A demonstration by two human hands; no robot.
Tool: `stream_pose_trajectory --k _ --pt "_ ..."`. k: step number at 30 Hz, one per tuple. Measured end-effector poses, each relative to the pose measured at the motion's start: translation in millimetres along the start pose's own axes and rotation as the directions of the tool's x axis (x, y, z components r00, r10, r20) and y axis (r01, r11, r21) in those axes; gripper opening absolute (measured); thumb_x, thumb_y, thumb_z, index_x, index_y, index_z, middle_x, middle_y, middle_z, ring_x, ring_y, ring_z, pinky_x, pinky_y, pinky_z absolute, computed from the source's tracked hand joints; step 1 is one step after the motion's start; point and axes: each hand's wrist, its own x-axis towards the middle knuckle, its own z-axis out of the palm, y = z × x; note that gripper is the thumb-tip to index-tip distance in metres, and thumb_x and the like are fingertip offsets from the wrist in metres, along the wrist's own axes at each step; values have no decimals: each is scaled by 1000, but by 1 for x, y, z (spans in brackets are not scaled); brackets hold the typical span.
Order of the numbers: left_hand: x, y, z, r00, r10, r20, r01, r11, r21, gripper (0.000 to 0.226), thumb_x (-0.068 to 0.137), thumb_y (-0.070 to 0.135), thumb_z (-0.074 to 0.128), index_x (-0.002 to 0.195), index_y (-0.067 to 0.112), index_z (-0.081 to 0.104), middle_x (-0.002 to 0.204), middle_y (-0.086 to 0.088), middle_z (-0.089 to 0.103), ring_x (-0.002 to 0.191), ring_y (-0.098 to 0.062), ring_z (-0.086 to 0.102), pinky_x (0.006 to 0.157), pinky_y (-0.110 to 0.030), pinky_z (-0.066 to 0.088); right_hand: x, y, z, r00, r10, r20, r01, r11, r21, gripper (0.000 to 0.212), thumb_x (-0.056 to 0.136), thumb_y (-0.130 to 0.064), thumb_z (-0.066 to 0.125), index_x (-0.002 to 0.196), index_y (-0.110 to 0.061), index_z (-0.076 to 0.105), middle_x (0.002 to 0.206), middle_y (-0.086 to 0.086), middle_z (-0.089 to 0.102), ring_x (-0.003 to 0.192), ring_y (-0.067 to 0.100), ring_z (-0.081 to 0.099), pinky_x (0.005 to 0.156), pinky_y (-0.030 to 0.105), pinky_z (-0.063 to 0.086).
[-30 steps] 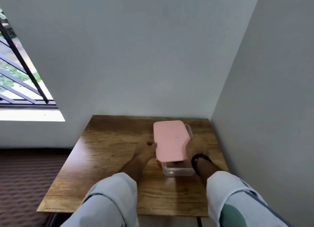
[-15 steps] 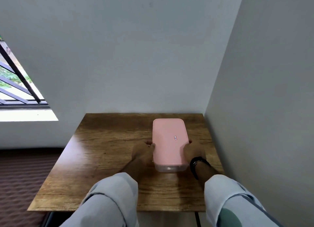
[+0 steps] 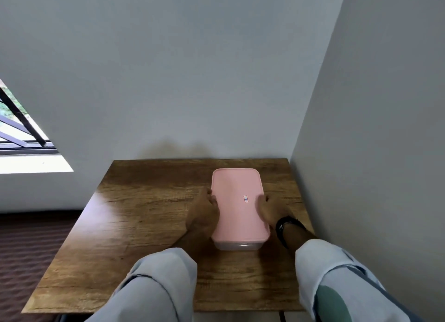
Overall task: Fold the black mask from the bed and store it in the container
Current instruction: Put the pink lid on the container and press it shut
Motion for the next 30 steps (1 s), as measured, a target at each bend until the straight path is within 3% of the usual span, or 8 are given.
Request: stream_pose_trajectory --k 3,7,9,16,19,21,25,30 --pt "16 -2 1 1000 4 -3 -4 1000 17 15 101 26 48 113 18 53 105 -7 69 93 -28 65 81 -40 54 21 -18 4 995 -25 -93 31 997 65 47 104 -41 34 123 -9 63 123 16 68 112 37 62 95 41 49" --pt "22 -11 1 994 72 84 -70 997 -24 50 104 19 42 154 25 43 144 -8 61 127 -32 61 111 -41 48 30 -20 14 995 -1 -101 20 982 190 39 104 -34 35 118 -8 60 118 17 66 106 37 61 91 41 48" --pt "24 -13 2 991 89 104 -90 996 3 55 106 20 39 160 28 36 154 -7 54 136 -30 55 116 -38 41 35 -19 15 998 21 -62 -6 970 244 41 103 -34 34 116 -7 62 117 17 67 105 36 61 94 42 50" --pt "32 -12 5 982 136 130 -145 988 58 57 106 18 37 162 22 32 156 -11 51 139 -29 52 119 -38 40 57 -31 14 994 43 -103 -37 997 63 62 105 -47 27 125 -4 65 131 23 64 121 41 58 101 42 44" --pt "34 -15 4 979 149 139 -159 985 66 58 105 15 37 163 20 32 157 -12 50 141 -29 51 120 -38 39 61 -31 20 976 -42 -215 59 996 71 45 104 -41 34 111 -6 62 119 22 67 108 40 61 90 42 47" --pt "35 -15 4 977 162 136 -172 983 69 58 105 16 37 162 19 32 157 -12 50 141 -29 51 120 -38 39 65 -30 18 983 -44 -181 70 987 143 41 104 -37 35 107 -6 61 115 21 67 104 40 61 91 42 48" --pt "34 -15 8 980 164 114 -174 981 84 56 106 19 35 162 22 31 157 -10 50 139 -29 52 119 -41 41 76 -33 8 999 38 13 -41 952 303 46 102 -33 33 131 -10 60 135 16 61 122 36 57 106 40 44" --pt "30 -12 7 979 136 153 -158 976 148 59 106 22 33 164 27 27 155 -13 50 135 -34 54 115 -45 44 62 -34 -1 998 41 51 -55 949 311 50 104 -40 34 141 -12 54 143 15 56 129 35 53 110 40 41"
